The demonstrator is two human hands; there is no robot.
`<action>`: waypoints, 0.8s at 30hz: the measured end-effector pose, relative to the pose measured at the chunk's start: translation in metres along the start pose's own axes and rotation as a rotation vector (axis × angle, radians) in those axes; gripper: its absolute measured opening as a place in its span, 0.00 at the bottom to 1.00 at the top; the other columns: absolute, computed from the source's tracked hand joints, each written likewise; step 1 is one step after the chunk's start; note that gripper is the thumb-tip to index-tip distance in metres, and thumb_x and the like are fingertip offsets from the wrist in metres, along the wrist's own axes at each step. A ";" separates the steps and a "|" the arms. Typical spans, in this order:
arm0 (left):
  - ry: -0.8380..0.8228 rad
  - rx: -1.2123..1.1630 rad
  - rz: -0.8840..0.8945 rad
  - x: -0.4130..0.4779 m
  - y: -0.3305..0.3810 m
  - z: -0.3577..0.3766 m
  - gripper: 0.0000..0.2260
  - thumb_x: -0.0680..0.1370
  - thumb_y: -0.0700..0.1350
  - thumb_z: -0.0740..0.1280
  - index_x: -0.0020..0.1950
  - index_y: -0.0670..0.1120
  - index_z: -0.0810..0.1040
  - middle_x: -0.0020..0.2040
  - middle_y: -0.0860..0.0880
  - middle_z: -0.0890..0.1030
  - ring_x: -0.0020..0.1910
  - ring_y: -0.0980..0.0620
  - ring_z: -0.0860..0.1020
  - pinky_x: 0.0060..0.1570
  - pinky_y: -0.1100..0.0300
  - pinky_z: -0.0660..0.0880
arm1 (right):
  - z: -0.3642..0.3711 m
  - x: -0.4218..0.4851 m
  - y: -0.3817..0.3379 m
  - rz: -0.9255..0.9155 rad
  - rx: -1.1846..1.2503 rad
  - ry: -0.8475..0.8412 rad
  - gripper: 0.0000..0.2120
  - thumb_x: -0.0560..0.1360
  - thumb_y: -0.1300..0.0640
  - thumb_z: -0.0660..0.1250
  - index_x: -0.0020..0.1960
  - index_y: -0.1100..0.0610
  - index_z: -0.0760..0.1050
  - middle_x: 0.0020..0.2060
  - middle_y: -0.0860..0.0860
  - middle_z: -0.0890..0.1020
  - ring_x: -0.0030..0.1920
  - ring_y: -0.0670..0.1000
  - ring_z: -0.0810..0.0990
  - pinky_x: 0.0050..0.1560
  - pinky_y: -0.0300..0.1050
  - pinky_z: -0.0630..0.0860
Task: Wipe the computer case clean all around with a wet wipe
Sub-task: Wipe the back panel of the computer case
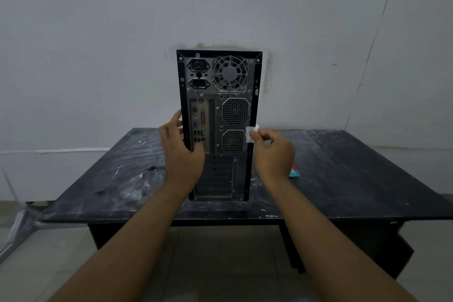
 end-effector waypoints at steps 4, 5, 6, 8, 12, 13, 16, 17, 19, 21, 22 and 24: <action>0.000 0.009 0.003 -0.005 0.001 0.001 0.37 0.77 0.30 0.69 0.82 0.53 0.63 0.67 0.50 0.66 0.66 0.49 0.74 0.60 0.71 0.75 | 0.001 -0.011 0.006 0.002 -0.011 0.006 0.06 0.78 0.52 0.77 0.49 0.54 0.87 0.41 0.44 0.83 0.40 0.40 0.79 0.39 0.28 0.69; 0.004 0.012 0.003 -0.006 0.000 0.000 0.37 0.77 0.30 0.69 0.82 0.53 0.63 0.67 0.49 0.66 0.66 0.49 0.73 0.60 0.73 0.74 | 0.004 -0.023 0.017 0.043 -0.002 -0.010 0.06 0.79 0.51 0.77 0.48 0.53 0.87 0.41 0.45 0.83 0.41 0.41 0.79 0.39 0.33 0.71; 0.006 0.014 0.003 -0.007 -0.001 -0.001 0.37 0.77 0.30 0.69 0.82 0.53 0.63 0.67 0.49 0.66 0.66 0.49 0.73 0.60 0.73 0.73 | 0.007 -0.036 0.031 0.095 -0.002 -0.031 0.06 0.79 0.50 0.76 0.46 0.52 0.85 0.40 0.45 0.83 0.40 0.42 0.80 0.38 0.37 0.71; 0.003 0.022 0.000 -0.010 -0.004 -0.001 0.37 0.77 0.30 0.69 0.82 0.53 0.63 0.67 0.49 0.66 0.66 0.49 0.74 0.60 0.73 0.73 | 0.013 -0.065 0.060 0.197 -0.043 -0.088 0.09 0.80 0.51 0.75 0.41 0.49 0.82 0.38 0.44 0.82 0.38 0.44 0.80 0.36 0.38 0.70; 0.014 0.031 -0.001 -0.018 -0.005 0.000 0.38 0.76 0.28 0.68 0.83 0.50 0.63 0.68 0.47 0.65 0.65 0.48 0.74 0.60 0.74 0.73 | 0.018 -0.087 0.086 0.290 -0.119 -0.176 0.08 0.80 0.51 0.74 0.43 0.48 0.81 0.38 0.44 0.82 0.39 0.46 0.81 0.35 0.39 0.70; 0.015 0.028 -0.008 -0.020 -0.005 0.000 0.38 0.76 0.28 0.68 0.83 0.50 0.62 0.68 0.47 0.65 0.65 0.49 0.73 0.61 0.74 0.73 | 0.016 -0.081 0.080 0.278 -0.153 -0.176 0.07 0.80 0.50 0.74 0.45 0.50 0.82 0.39 0.43 0.81 0.39 0.43 0.79 0.35 0.38 0.68; 0.015 0.027 -0.029 -0.022 -0.005 0.001 0.38 0.76 0.28 0.67 0.83 0.49 0.62 0.68 0.48 0.65 0.67 0.49 0.72 0.64 0.70 0.74 | 0.010 -0.054 0.060 0.194 -0.099 -0.141 0.07 0.80 0.48 0.74 0.48 0.51 0.85 0.39 0.43 0.83 0.40 0.42 0.80 0.38 0.41 0.73; 0.018 0.025 -0.032 -0.023 -0.005 0.001 0.38 0.76 0.28 0.67 0.83 0.49 0.63 0.69 0.48 0.65 0.68 0.49 0.72 0.66 0.68 0.75 | 0.008 -0.049 0.055 0.167 -0.074 -0.126 0.07 0.80 0.48 0.75 0.48 0.52 0.85 0.40 0.44 0.84 0.41 0.44 0.81 0.40 0.43 0.76; 0.015 0.015 -0.034 -0.024 -0.006 0.000 0.37 0.77 0.28 0.68 0.82 0.50 0.64 0.69 0.49 0.66 0.69 0.50 0.72 0.67 0.62 0.76 | 0.007 -0.048 0.054 0.151 -0.070 -0.107 0.06 0.79 0.49 0.76 0.48 0.52 0.85 0.41 0.44 0.84 0.42 0.44 0.82 0.41 0.43 0.77; 0.004 0.005 -0.031 -0.025 -0.007 0.000 0.36 0.78 0.29 0.68 0.82 0.51 0.64 0.70 0.49 0.66 0.70 0.50 0.73 0.67 0.58 0.77 | 0.011 -0.060 0.067 0.187 -0.108 -0.124 0.06 0.79 0.51 0.77 0.45 0.50 0.83 0.39 0.42 0.82 0.41 0.42 0.80 0.39 0.40 0.73; -0.006 -0.003 -0.034 -0.026 -0.009 0.000 0.35 0.78 0.29 0.68 0.81 0.52 0.64 0.70 0.50 0.66 0.70 0.50 0.73 0.67 0.56 0.78 | 0.015 -0.069 0.081 0.220 -0.150 -0.143 0.07 0.78 0.51 0.77 0.43 0.48 0.81 0.38 0.41 0.81 0.40 0.41 0.79 0.37 0.39 0.71; -0.021 -0.022 -0.045 -0.027 -0.013 0.000 0.36 0.78 0.29 0.68 0.81 0.52 0.64 0.70 0.49 0.67 0.70 0.50 0.73 0.67 0.53 0.79 | 0.023 -0.089 0.111 0.260 -0.262 -0.216 0.11 0.78 0.52 0.77 0.39 0.46 0.79 0.40 0.43 0.82 0.41 0.43 0.80 0.37 0.40 0.71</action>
Point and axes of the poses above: each hand's wrist, its own x-axis towards the middle knuckle, its own z-axis out of the palm, y = z × x, the point moved 7 cm from there along x, towards the middle knuckle
